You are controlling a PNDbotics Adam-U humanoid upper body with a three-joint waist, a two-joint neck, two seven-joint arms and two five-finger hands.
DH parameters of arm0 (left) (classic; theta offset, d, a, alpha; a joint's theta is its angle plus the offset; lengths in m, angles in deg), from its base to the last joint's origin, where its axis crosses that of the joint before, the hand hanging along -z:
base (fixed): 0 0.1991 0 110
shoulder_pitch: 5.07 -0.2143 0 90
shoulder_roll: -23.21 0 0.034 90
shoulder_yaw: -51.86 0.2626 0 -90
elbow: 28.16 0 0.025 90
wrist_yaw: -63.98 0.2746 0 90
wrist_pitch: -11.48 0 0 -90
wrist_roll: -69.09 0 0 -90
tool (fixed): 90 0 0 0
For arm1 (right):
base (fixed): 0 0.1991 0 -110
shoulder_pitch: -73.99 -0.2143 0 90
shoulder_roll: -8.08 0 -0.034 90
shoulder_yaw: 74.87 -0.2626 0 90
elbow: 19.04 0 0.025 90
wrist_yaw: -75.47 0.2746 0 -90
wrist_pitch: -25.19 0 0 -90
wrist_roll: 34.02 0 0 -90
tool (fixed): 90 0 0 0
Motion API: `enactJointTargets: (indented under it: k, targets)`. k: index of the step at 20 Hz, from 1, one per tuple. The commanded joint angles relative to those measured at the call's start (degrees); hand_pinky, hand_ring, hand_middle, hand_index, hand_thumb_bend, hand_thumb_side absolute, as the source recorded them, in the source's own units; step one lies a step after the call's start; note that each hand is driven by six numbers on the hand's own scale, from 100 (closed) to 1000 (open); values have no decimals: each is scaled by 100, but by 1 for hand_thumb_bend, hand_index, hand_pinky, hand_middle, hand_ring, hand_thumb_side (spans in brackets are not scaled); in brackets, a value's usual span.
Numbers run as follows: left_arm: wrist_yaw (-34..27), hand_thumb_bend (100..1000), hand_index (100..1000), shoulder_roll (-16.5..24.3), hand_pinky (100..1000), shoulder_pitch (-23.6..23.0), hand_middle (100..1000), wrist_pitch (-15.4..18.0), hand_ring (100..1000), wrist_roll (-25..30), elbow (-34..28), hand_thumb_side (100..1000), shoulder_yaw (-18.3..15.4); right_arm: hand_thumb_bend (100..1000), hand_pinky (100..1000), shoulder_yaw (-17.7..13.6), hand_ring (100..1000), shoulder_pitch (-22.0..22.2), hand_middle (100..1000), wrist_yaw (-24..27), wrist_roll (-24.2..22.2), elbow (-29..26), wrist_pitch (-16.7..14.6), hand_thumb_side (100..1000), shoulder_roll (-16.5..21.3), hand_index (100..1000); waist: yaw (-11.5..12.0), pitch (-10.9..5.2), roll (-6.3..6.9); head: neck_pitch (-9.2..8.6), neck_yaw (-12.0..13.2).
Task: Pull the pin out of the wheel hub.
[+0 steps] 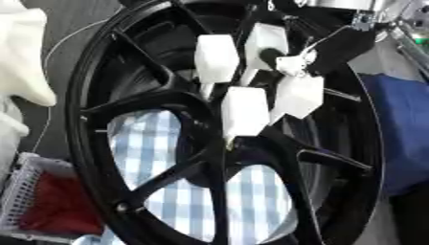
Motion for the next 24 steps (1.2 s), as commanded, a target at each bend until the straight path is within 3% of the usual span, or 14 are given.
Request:
enactJointTargets:
  k: [1,9,10,11,15,18,24]
  targets:
    - [-16,149,747,57,671,16,643,-6,648,-16,-129,855,-57,100,663,-169,516,-51,342,242,74,-169,96,157,294,517,-33,-222,95,27,-25]
    - [-28,150,741,84,672,2,643,-16,647,-14,-129,852,-67,100,663,-505,504,-145,325,726,321,-347,299,149,543,506,-92,-315,76,5,-23]
    - [-26,151,741,87,672,-5,643,-22,648,-12,-129,853,-67,100,664,-543,505,-168,325,782,356,-362,322,200,564,507,-96,-324,69,3,-25]
    - [-23,152,741,88,672,-13,644,-30,648,-7,-129,855,-68,100,664,-589,505,-194,324,803,397,-377,337,145,590,507,-102,-333,63,-4,-27]
    - [-13,154,740,91,672,-65,644,-52,648,-14,-129,855,-96,100,668,-850,505,-131,321,1044,605,-417,404,136,758,507,-193,-376,69,22,38]
    - [-12,153,740,109,672,-128,644,-46,647,-60,-129,854,-142,100,672,-1248,505,348,319,1195,931,-460,406,127,1127,507,-355,-393,119,54,151]
    - [6,149,740,105,671,-209,644,-2,647,-174,-129,853,-242,100,682,-2434,508,2050,315,1532,2100,-268,320,121,1731,505,-673,-349,304,-13,469]
